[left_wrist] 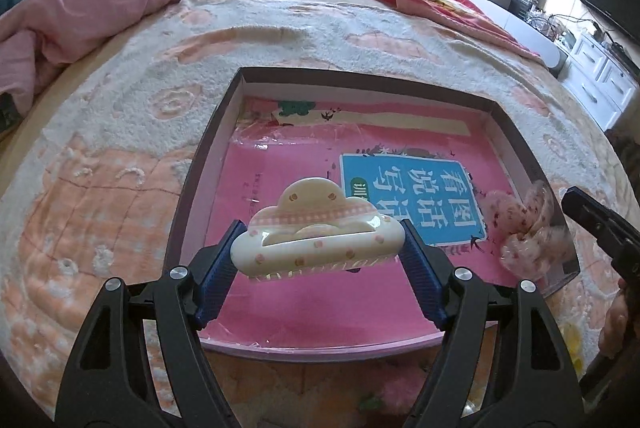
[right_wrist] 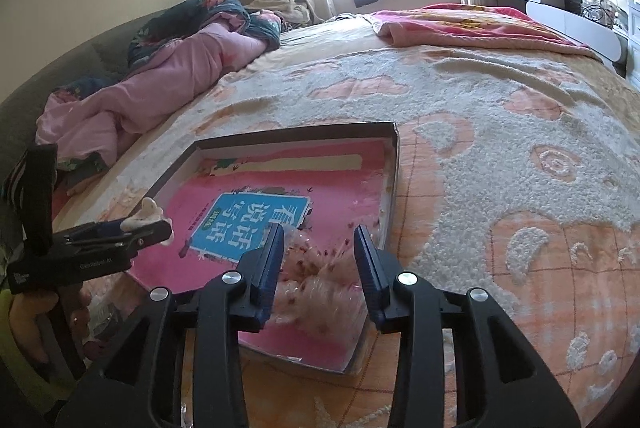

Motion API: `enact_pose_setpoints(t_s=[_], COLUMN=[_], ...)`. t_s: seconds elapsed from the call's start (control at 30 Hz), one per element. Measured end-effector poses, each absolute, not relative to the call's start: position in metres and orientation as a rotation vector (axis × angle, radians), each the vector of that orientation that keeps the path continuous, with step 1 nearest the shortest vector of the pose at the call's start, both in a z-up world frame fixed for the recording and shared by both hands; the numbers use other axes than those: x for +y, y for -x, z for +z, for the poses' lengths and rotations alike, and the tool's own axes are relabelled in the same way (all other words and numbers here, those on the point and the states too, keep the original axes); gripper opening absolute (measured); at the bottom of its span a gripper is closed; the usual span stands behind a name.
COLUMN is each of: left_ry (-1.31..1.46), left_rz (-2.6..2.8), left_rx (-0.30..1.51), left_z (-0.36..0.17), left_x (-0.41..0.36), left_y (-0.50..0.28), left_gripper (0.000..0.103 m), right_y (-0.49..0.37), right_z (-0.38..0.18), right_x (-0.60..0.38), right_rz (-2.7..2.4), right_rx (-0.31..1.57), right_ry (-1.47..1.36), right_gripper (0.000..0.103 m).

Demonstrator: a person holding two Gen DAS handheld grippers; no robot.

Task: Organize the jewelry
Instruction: 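Open the right tool to drop the bow while the left tool releases the clip into the box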

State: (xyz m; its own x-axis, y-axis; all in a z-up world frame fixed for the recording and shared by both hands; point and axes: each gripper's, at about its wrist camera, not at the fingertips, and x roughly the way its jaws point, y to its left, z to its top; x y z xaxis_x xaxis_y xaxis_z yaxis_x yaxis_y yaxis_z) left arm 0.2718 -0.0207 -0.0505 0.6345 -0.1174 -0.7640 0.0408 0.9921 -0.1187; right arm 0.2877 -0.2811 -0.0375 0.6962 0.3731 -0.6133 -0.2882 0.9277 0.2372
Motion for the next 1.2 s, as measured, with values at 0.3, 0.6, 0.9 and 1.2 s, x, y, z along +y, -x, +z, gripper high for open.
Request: enact_pose_setpoints(t_s=[0.3, 0.6, 0.9, 1.2], left_ry=[0.123, 0.134, 0.205, 0.225], left_rz=[-0.083, -0.074, -0.072, -0.068], left_rx=[0.856, 0.711, 0.586, 0.555], left_z=[-0.047, -0.016, 0.004, 0.007], left_x=[-0.014, -0.007, 0.005, 0.017], left_y=[-0.266, -0.227, -0.186, -0.158], left_gripper=[0.081, 0.092, 0.092, 0.092], right_y=[-0.284, -0.266, -0.236, -0.205], right_z=[-0.034, -0.021, -0.009, 0.003], right_x=[-0.285, -0.289, -0.288, -0.276], right_rz=[0.346, 0.294, 0.272, 0.290], right_rx=[0.679, 0.592, 0.502, 0.447], right_ry=[-0.142, -0.131, -0.083, -0.040], right_gripper=[0.068, 0.084, 0.090, 0.092])
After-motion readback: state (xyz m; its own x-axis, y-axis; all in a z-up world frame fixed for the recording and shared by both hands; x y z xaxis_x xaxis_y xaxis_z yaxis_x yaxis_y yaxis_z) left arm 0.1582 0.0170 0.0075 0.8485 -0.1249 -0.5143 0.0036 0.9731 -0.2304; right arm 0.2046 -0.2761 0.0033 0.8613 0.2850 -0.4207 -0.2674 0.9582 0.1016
